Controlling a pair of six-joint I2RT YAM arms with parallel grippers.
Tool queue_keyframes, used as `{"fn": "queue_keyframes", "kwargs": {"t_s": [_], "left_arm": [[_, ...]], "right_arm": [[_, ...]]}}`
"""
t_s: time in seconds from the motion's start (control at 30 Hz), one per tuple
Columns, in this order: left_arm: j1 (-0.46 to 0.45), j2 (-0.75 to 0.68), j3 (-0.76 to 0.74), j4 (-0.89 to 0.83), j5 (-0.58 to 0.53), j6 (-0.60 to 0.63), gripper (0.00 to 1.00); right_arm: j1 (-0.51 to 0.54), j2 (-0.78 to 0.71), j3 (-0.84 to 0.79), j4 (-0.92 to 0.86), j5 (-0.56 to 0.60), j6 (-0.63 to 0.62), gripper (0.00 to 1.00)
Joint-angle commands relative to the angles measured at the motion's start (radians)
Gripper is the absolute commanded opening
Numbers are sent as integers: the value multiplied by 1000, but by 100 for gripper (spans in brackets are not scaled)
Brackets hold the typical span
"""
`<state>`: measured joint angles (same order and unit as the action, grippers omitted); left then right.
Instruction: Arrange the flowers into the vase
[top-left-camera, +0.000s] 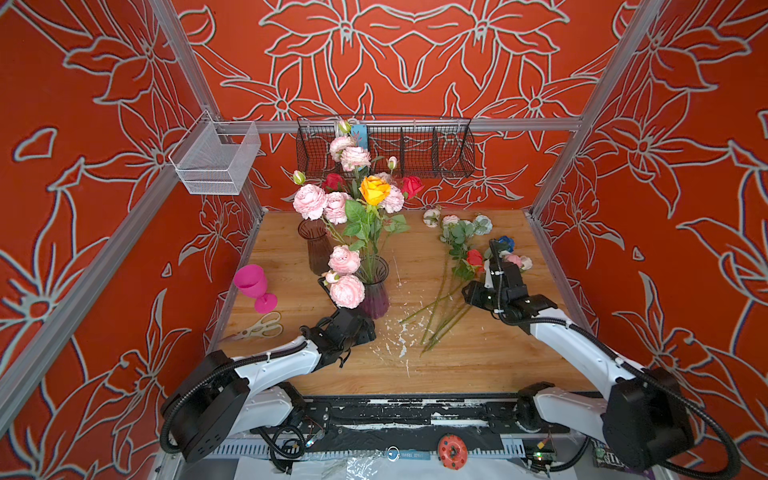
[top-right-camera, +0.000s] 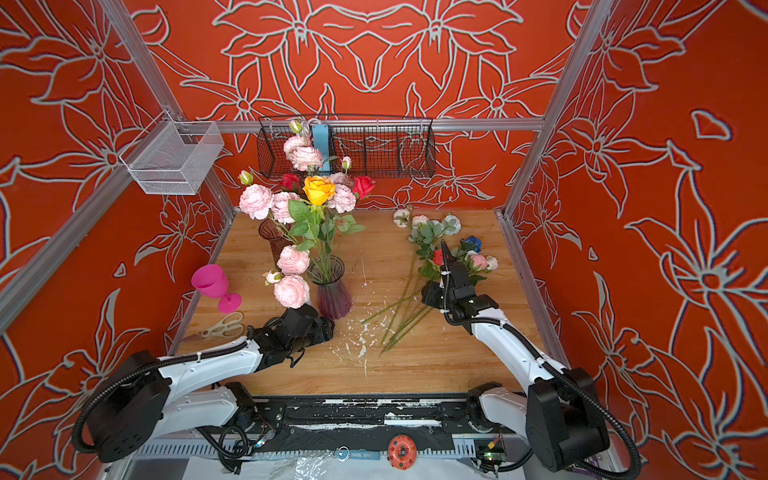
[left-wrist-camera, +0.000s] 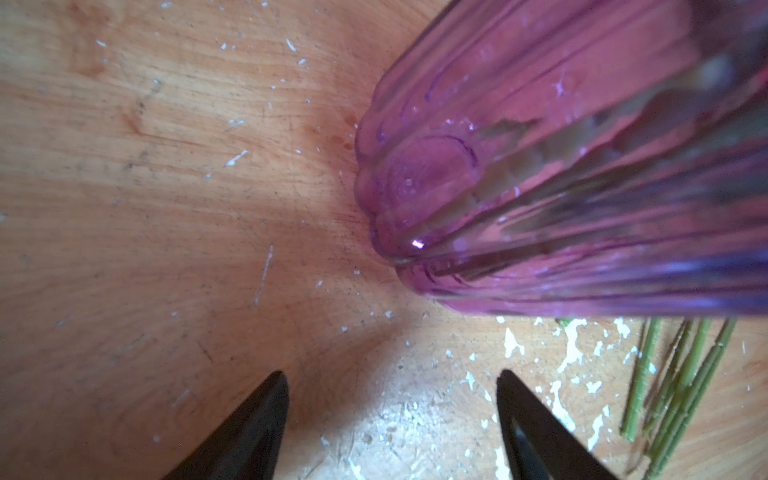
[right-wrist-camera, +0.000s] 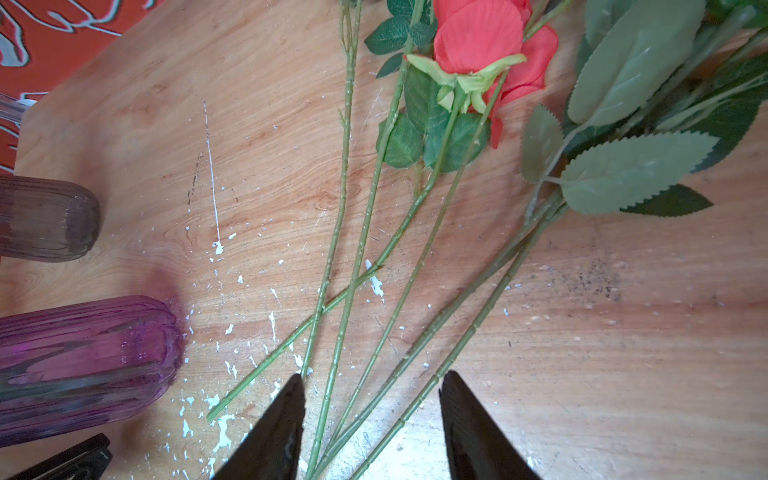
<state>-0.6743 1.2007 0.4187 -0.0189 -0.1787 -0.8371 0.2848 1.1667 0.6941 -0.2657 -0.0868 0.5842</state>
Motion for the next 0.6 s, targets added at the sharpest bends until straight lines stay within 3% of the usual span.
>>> {"fn": "queue_keyframes", "kwargs": {"t_s": [0.0,0.57], "left_arm": [[-1,-11,2,-3,-11,11,79],[-1,61,15,89,-66,198,79]], "right_arm": [[-4,11,-3,15,28,11,54],[-4,-11,-6,7,51,11,54]]}}
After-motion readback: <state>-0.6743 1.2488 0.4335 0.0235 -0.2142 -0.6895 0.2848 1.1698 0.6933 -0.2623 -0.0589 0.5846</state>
